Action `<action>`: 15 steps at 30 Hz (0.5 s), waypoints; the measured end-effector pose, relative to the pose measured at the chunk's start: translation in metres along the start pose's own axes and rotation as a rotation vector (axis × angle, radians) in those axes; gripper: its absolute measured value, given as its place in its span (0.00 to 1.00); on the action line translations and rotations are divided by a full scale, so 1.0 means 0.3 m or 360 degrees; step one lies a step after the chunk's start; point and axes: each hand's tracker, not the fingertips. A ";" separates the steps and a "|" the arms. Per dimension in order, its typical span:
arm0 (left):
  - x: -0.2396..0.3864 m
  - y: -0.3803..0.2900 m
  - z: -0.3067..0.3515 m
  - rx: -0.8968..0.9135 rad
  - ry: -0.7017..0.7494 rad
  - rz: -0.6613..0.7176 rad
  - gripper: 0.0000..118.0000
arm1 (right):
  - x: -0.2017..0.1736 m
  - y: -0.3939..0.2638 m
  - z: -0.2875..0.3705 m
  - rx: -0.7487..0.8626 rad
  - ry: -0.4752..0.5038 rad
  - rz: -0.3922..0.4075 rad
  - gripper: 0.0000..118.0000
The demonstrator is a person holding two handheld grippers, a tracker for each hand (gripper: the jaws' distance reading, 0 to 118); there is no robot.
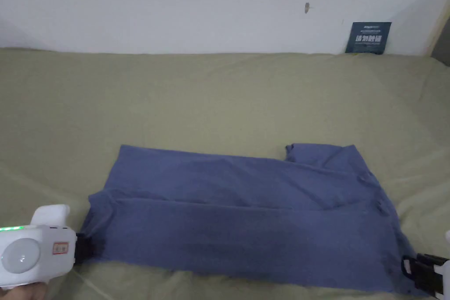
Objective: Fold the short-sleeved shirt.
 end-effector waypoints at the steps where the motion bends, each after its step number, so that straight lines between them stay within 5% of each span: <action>1: -0.003 -0.003 0.002 0.0008 -0.0009 -0.0006 0.13 | 0.028 0.003 -0.014 -0.0005 0.0004 -0.0009 0.01; 2: -0.002 -0.004 0.004 0.0005 -0.0011 -0.0010 0.11 | 0.028 0.008 -0.020 -0.0008 0.0003 -0.0013 0.02; 3: -0.003 -0.006 0.008 -0.0001 -0.0043 -0.0004 0.08 | 0.029 0.016 -0.025 -0.0013 0.0005 -0.0024 0.23; 5: 0.096 -0.027 0.065 0.0007 -0.0019 -0.0022 0.07 | 0.037 0.020 -0.040 -0.0080 0.0071 -0.0091 0.89; 6: 0.116 -0.034 0.071 0.0006 -0.0010 -0.0051 0.07 | 0.034 0.019 -0.060 -0.0163 0.0150 -0.0141 1.00; 10: 0.083 0.001 0.062 0.0006 -0.0003 -0.0054 0.07 | 0.039 0.033 -0.124 -0.0216 0.0052 -0.0072 0.94; 11: 0.085 -0.002 0.067 0.0009 -0.0010 -0.0043 0.07 | 0.043 0.034 -0.127 -0.0204 0.0046 -0.0069 0.79; 12: 0.065 0.005 0.059 0.0010 -0.0010 -0.0040 0.07 | 0.052 0.033 -0.126 -0.0231 0.0004 -0.0071 0.38; 13: 0.063 0.006 0.063 0.0010 -0.0015 -0.0039 0.07 | 0.059 0.016 -0.117 -0.0213 -0.0015 -0.0079 0.07; 15: 0.064 0.005 0.080 0.0022 -0.0015 -0.0038 0.07 | 0.072 0.018 -0.088 -0.0178 0.0062 -0.0135 0.07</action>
